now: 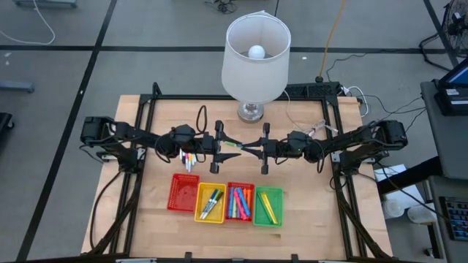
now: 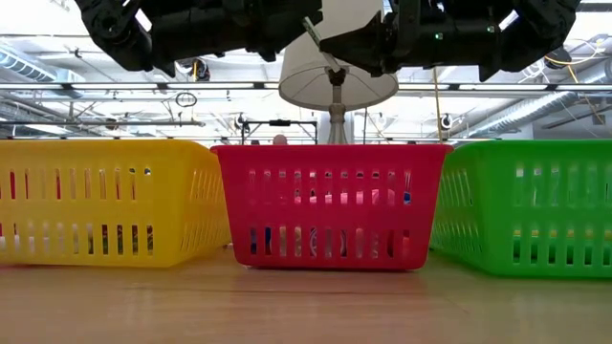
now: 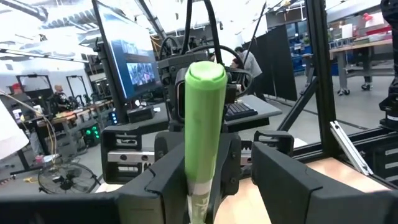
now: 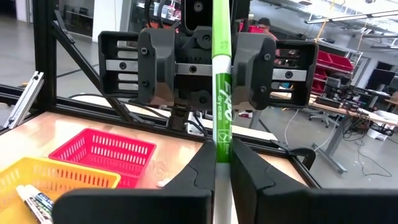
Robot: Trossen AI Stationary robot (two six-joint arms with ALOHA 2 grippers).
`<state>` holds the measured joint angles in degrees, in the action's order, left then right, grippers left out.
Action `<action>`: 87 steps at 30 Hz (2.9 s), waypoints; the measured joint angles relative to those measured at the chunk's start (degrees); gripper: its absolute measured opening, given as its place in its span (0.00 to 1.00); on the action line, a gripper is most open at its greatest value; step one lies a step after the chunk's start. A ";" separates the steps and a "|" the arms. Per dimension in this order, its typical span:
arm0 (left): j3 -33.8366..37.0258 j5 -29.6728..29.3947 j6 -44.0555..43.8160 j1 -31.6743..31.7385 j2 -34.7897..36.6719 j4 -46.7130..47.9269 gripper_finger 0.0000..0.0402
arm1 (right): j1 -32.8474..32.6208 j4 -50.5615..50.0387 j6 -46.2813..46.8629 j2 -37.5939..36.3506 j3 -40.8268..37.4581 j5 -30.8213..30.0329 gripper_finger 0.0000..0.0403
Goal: Pick & Place Markers
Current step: Put the green marker into the yellow bin
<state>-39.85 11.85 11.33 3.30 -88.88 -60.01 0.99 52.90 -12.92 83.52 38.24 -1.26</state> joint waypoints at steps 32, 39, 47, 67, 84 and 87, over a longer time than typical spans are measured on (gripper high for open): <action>0.12 -0.81 1.52 0.03 0.85 2.27 0.44 | -2.62 0.22 -4.49 -0.59 0.04 -3.21 0.04; 0.12 -0.41 0.94 0.03 0.83 2.93 0.39 | -2.62 0.22 -4.49 -0.59 0.04 -3.21 0.04; 0.12 -0.35 2.62 0.07 0.83 2.89 0.13 | -2.64 0.13 -4.24 -0.59 0.04 -3.04 0.04; 0.12 -4.31 2.11 0.17 1.05 4.83 0.10 | -2.69 -8.62 -2.31 -0.73 0.00 -15.87 0.28; -13.35 -18.40 -38.13 -13.53 15.96 80.18 0.10 | 1.80 -31.66 11.38 -13.33 -0.02 -19.71 0.36; -13.84 -13.67 -47.59 -17.72 14.38 84.17 0.10 | 1.88 -31.34 11.84 -12.94 -0.02 -19.69 0.37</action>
<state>-53.69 -1.82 -36.26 -14.42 -74.50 24.15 2.87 21.56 -1.08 70.58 38.22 -20.95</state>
